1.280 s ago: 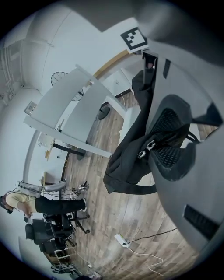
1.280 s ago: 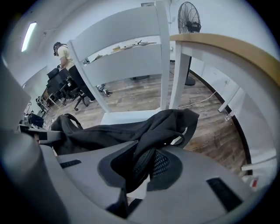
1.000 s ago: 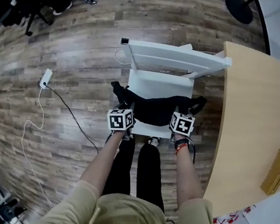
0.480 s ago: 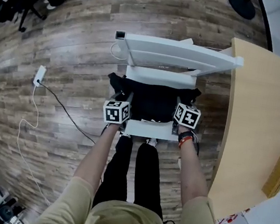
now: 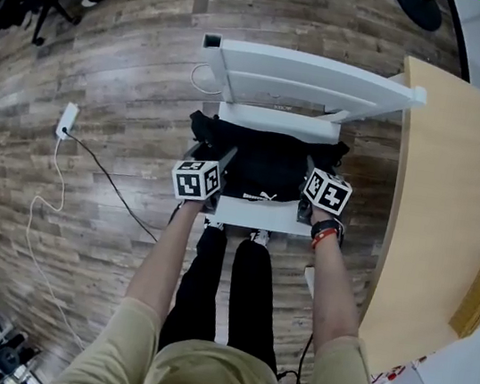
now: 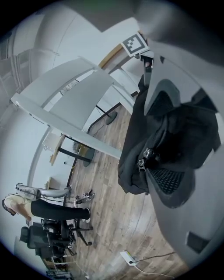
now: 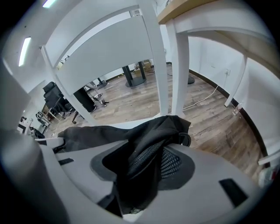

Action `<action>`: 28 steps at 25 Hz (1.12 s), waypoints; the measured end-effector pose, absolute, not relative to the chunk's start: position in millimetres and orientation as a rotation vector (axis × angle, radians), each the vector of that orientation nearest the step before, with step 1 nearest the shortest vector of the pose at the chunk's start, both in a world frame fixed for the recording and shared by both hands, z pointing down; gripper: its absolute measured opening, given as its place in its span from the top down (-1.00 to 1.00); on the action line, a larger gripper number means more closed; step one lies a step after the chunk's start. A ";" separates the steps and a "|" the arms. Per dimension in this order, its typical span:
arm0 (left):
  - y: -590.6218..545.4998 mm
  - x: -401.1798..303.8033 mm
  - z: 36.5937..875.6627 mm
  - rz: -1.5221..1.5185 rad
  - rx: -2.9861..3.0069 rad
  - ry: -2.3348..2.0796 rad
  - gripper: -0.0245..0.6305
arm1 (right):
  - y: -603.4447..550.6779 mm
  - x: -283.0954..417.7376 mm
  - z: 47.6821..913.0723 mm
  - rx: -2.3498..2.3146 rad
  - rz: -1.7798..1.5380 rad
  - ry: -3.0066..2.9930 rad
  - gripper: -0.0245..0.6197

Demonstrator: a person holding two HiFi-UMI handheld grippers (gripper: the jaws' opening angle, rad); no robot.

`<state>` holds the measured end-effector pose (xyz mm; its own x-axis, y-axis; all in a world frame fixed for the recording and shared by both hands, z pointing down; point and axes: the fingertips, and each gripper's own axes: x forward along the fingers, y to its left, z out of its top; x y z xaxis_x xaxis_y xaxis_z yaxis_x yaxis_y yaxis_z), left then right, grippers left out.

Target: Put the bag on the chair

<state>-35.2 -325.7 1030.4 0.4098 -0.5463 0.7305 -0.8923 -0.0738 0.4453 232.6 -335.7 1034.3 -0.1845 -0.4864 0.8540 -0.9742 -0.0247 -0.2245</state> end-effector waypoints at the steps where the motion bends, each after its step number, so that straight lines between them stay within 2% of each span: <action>1: -322.4 -35.7 1028.3 0.481 1.743 -1.256 -0.19 | -333.2 234.1 1032.7 1.534 1.164 -1.702 0.30; 4: -311.7 -37.8 1019.0 0.501 1.744 -1.262 -0.19 | -325.0 235.8 1027.6 1.519 1.259 -1.706 0.06; 5: -309.0 -39.1 1015.2 0.497 1.742 -1.265 -0.20 | -322.9 234.8 1024.9 1.505 1.295 -1.716 -0.11; 6: -306.7 -40.3 1010.8 0.491 1.741 -1.269 -0.20 | -321.4 233.7 1021.3 1.490 1.318 -1.727 -0.38; 7: -304.5 -41.0 1005.7 0.485 1.742 -1.272 -0.20 | -320.1 233.3 1016.5 1.477 1.320 -1.736 -0.45; 16: -284.4 -27.9 943.2 0.487 1.840 -1.274 -0.19 | -304.9 218.1 947.0 1.442 1.072 -1.864 -0.45; 24: -284.7 -18.4 849.6 0.489 1.952 -1.318 -0.19 | -293.2 194.6 856.5 1.484 0.919 -1.967 -0.45; 28: -288.8 -19.4 791.7 0.454 2.009 -1.380 -0.12 | -296.7 193.6 793.4 1.550 0.856 -2.025 -0.45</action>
